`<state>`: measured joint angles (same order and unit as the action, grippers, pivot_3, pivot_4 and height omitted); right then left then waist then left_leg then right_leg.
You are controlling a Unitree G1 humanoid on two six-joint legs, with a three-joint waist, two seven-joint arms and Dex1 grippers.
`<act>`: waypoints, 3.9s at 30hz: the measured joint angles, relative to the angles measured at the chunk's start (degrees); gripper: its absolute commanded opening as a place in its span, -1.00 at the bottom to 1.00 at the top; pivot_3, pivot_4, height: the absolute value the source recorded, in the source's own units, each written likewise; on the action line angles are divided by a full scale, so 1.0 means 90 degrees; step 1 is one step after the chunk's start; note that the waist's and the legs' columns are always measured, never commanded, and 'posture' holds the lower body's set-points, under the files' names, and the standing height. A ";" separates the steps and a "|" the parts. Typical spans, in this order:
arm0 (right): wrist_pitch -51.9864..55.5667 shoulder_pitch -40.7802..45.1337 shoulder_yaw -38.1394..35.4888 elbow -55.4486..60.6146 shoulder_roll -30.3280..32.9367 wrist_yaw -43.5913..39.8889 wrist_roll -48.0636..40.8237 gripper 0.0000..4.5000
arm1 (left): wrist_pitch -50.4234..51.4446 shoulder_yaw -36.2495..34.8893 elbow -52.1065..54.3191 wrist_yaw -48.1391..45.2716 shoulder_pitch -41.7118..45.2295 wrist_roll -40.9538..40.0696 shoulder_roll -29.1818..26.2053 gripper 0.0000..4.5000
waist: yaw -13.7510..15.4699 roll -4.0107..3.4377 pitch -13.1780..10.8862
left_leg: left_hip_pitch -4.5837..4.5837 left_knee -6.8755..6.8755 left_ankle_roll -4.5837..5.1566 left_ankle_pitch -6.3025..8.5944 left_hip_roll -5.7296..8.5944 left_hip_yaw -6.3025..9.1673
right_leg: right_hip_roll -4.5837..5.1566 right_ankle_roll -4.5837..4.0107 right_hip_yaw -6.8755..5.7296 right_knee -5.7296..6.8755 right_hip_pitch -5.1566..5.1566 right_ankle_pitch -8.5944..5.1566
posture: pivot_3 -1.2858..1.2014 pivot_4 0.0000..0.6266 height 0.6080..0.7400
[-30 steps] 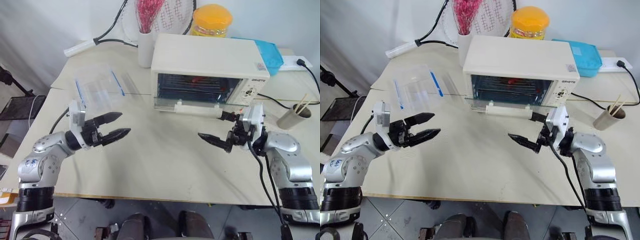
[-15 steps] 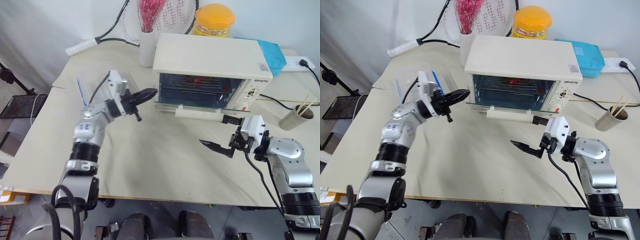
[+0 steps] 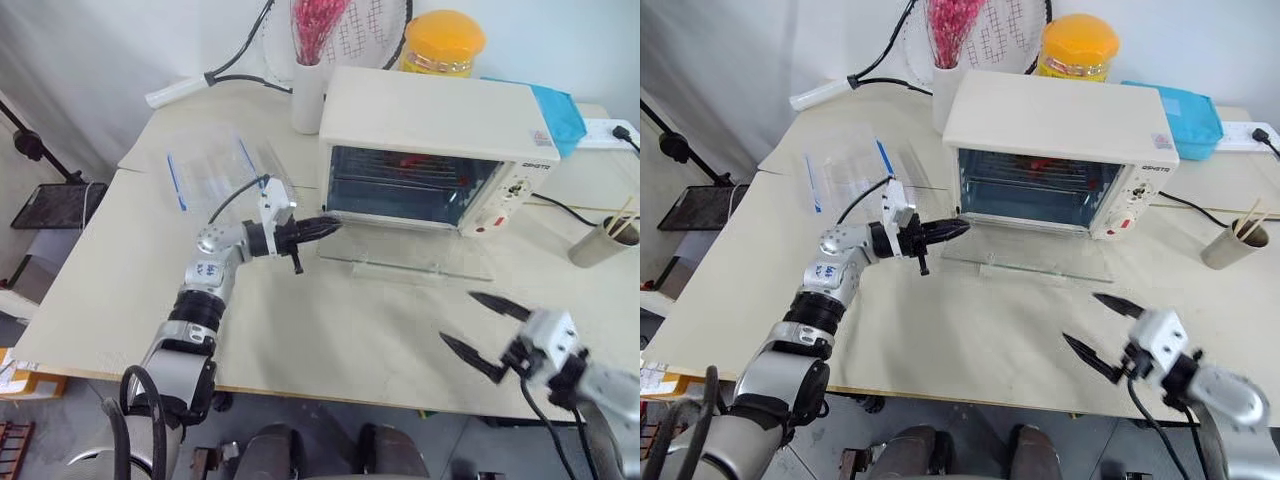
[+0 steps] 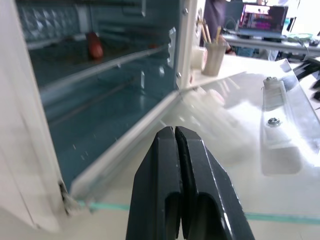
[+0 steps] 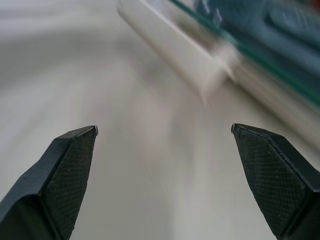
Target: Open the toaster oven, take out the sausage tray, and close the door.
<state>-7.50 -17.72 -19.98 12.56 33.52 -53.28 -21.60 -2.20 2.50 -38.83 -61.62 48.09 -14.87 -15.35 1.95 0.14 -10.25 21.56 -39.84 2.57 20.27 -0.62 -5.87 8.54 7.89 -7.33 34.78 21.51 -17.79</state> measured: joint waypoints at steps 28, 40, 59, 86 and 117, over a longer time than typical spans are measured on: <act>0.1436 0.5879 0.3836 -0.1914 -0.0364 0.3808 0.4635 1.00 | 0.1196 -0.0876 0.3773 0.0590 -0.2830 -0.0889 -0.1142 0.50 | -0.0234 -0.0003 -0.0002 | 0.0004 -0.0015 -0.0003 0.0000 -0.0008 0.0024 | 0.0009 -0.0008 0.0005 0.0030 0.0010 -0.0004 | 0.03 -0.52 1.00; 0.1034 0.7067 0.4142 -0.3988 -0.0719 0.5030 0.5816 0.26 | 0.1463 -0.1047 0.4310 0.0853 -0.3213 -0.1198 -0.1178 1.00 | -0.0367 -0.0005 -0.0003 | 0.0012 -0.0008 -0.0011 -0.0005 -0.0012 0.0034 | 0.0001 -0.0009 -0.0005 0.0026 0.0010 -0.0004 | 0.03 -0.52 1.00; 0.0585 0.7076 0.4244 -0.3932 -0.0734 0.5130 0.6413 -0.98 | 0.0531 -0.0657 0.0938 0.0568 0.0077 -0.0978 -0.0053 1.00 | -0.0413 -0.0001 -0.0004 | 0.0045 -0.0004 -0.0017 -0.0009 -0.0012 0.0040 | -0.0005 -0.0009 -0.0029 0.0022 0.0037 -0.0004 | 0.03 -0.52 1.00; 0.1467 0.3064 0.3680 0.1431 -0.0243 0.3328 0.6701 -0.98 | 0.4916 -0.1480 0.2945 0.1433 -0.0818 -0.2404 -0.1177 1.00 | -0.0376 0.0002 -0.0006 | 0.0091 -0.0022 -0.0015 -0.0019 -0.0011 0.0040 | -0.0001 -0.0008 -0.0002 0.0074 0.0103 -0.0004 | 0.03 -0.52 1.00; -0.0276 0.3835 0.3503 0.1157 0.0456 0.2223 0.5815 -0.98 | 1.0479 -0.4508 0.2585 0.6511 -0.0400 -0.6070 0.0181 -1.00 | -0.0222 0.0010 -0.0010 | 0.0071 -0.0028 -0.0030 -0.0033 -0.0005 0.0052 | -0.0002 -0.0009 0.0019 0.0075 0.0082 -0.0005 | 0.03 -0.52 1.00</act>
<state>-9.99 16.80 11.55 22.97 37.63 -33.27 30.73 92.11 -38.07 -15.57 -3.02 44.49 -69.50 -13.73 -0.05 0.22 -10.34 22.20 -40.09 2.30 19.97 -0.66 -5.40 8.53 7.80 -7.16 35.46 22.25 -17.83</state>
